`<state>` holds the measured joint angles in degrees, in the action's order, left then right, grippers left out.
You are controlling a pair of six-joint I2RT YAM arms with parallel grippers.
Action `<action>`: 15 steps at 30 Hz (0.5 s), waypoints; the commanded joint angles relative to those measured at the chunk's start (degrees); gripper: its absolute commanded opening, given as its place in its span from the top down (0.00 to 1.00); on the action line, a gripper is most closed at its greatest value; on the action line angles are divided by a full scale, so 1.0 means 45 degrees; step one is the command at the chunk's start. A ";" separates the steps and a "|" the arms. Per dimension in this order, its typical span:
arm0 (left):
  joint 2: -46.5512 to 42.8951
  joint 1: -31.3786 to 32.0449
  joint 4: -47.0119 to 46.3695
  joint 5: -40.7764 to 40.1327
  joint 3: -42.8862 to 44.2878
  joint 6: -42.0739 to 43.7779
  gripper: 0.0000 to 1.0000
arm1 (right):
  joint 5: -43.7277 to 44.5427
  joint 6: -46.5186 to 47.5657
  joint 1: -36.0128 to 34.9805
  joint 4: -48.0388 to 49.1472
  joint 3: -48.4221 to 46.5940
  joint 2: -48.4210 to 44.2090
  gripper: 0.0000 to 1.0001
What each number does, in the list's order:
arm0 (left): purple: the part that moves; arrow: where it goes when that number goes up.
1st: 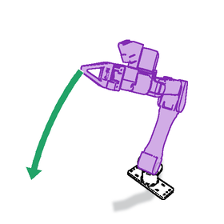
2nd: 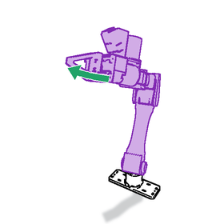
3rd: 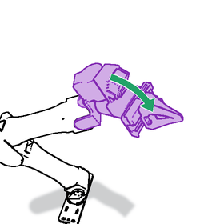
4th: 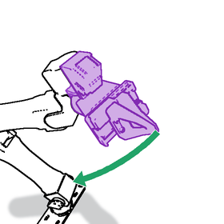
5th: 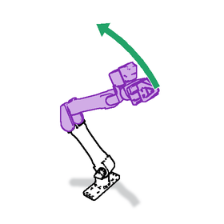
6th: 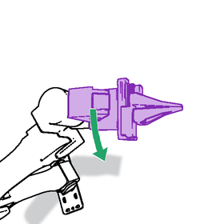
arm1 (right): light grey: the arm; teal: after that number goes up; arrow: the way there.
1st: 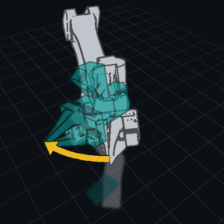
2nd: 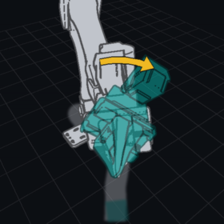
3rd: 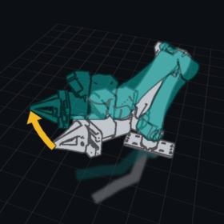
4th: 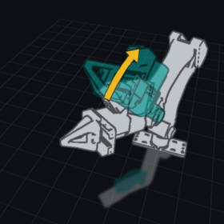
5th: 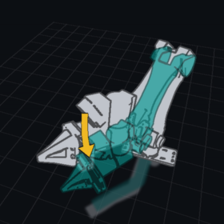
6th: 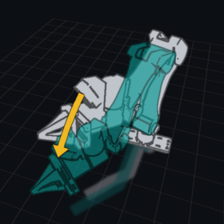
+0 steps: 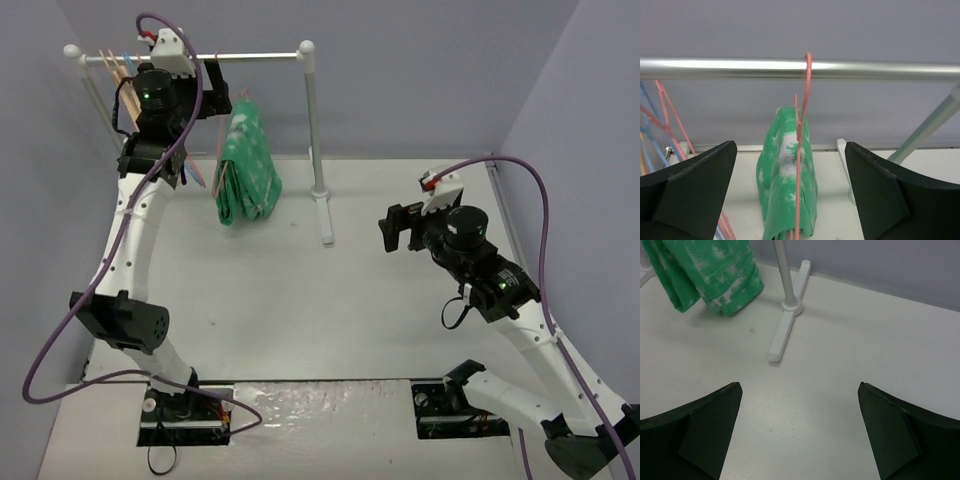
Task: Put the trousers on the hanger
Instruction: Reset both arms
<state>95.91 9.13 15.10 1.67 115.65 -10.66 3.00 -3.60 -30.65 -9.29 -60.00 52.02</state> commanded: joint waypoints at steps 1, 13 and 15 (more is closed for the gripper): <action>-0.2511 -0.0055 0.0655 -0.0254 0.0765 0.0266 0.10 | 0.1745 0.1078 0.0149 0.0149 -0.1858 0.0206 0.00; -1.0942 -0.0055 0.4008 -0.2109 -0.7605 0.0571 0.04 | 0.5361 0.2069 0.0152 -0.0104 -0.3645 -0.0211 0.00; -1.2230 -0.0050 0.5471 -0.2539 -0.8168 0.0722 0.04 | 0.5825 0.1997 0.0133 -0.0104 -0.3382 -0.0373 0.00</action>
<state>45.49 9.09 30.86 -5.41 83.22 -9.14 21.55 4.08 -30.35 -12.34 -75.24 51.10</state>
